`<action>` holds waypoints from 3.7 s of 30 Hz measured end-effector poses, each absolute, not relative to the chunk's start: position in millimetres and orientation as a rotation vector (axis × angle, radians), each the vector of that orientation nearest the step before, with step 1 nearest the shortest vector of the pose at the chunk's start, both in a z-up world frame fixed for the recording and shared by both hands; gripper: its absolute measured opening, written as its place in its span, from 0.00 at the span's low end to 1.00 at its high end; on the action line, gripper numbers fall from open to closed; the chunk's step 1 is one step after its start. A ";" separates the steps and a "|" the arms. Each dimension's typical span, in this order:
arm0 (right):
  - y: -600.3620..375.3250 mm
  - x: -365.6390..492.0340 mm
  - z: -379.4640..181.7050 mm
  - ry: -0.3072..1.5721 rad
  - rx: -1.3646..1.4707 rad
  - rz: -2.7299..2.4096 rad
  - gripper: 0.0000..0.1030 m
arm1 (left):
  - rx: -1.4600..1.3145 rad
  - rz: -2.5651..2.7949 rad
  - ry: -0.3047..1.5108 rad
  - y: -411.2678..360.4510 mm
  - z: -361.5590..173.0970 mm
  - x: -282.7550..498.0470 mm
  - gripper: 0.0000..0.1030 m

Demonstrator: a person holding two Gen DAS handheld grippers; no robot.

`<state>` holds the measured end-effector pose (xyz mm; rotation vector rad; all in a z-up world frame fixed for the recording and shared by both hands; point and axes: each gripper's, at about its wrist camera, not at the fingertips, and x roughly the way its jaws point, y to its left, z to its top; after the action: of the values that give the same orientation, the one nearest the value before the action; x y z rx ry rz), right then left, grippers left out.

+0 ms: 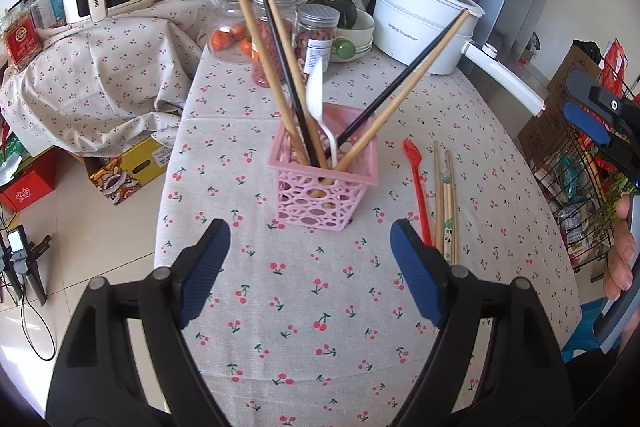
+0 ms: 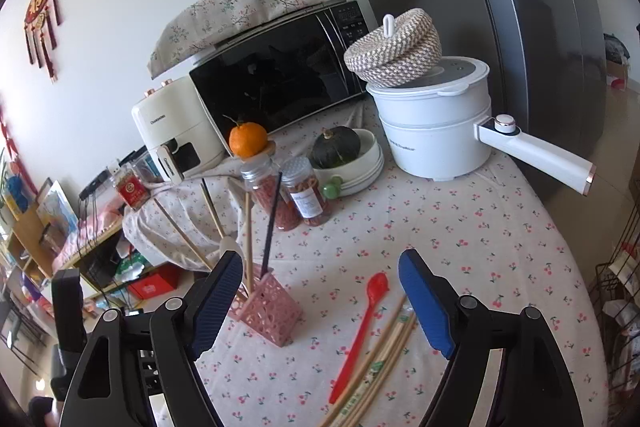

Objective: Organize utensils
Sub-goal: 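Grasp a wooden chopstick beside the red spoon with the left tool, then lift the wooden chopstick upright with the left tool while the right tool grasps another chopstick, then lower the chopstick into the pink basket and open the left tool while the right tool carries its chopstick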

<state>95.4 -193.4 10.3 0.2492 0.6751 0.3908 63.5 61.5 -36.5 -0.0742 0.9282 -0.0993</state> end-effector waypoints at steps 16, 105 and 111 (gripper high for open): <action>-263.3 118.8 -74.5 1.117 0.117 0.173 0.83 | 0.064 -0.253 1.089 -58.1 -82.5 67.8 0.82; -207.9 161.9 -107.8 1.088 0.291 0.242 0.09 | -0.177 -0.297 0.879 56.2 -13.0 54.7 0.07; -224.2 124.8 -65.3 0.921 0.345 0.290 0.09 | -0.197 -0.304 0.825 57.8 1.2 49.7 0.07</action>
<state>124.8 -224.2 -65.3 0.3448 0.9208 0.2903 49.7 57.8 1.2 -0.1967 0.8247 -0.3042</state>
